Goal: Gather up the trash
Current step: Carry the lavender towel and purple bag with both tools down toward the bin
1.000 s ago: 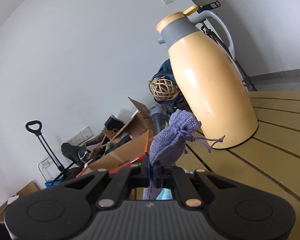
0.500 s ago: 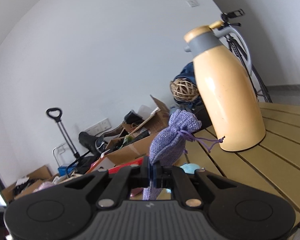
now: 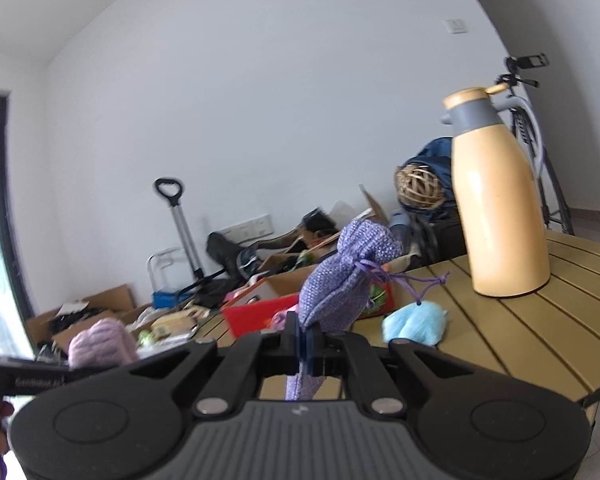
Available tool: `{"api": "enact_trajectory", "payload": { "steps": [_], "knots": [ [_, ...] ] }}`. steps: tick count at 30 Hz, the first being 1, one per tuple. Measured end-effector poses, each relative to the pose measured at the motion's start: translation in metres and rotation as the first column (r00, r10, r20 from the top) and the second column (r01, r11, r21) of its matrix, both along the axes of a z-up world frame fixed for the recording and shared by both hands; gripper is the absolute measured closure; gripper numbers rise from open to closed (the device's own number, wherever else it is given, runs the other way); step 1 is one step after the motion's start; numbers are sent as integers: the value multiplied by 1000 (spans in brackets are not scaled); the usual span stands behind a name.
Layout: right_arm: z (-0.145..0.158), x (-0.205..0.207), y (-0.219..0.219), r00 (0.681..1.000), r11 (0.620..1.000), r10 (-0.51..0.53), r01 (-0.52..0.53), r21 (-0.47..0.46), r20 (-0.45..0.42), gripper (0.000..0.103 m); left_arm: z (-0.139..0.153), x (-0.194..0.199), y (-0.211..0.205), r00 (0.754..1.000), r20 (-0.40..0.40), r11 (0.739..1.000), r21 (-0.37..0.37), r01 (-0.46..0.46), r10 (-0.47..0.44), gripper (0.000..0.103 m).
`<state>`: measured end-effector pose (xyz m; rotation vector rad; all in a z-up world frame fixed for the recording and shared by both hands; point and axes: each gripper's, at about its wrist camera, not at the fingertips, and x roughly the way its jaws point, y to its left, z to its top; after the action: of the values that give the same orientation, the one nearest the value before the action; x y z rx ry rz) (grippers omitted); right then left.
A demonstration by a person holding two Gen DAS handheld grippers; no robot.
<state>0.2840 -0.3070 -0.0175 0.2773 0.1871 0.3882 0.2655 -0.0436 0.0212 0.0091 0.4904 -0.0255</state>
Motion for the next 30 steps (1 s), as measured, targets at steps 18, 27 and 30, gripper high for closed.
{"api": "enact_trajectory", "payload": {
  "steps": [18, 27, 30],
  "knots": [
    [-45, -88, 46, 985, 979, 130, -145, -144, -113, 101, -50, -81, 23, 996, -88, 1000, -3, 19, -19, 78],
    [-73, -97, 71, 958, 959, 150, -200, -201, -243, 101, -88, -91, 27, 982, -184, 999, -10, 33, -35, 78],
    [-84, -97, 79, 945, 951, 152, -219, -217, -288, 101, -100, -91, 30, 976, -214, 999, -16, 35, -37, 78]
  ]
}}
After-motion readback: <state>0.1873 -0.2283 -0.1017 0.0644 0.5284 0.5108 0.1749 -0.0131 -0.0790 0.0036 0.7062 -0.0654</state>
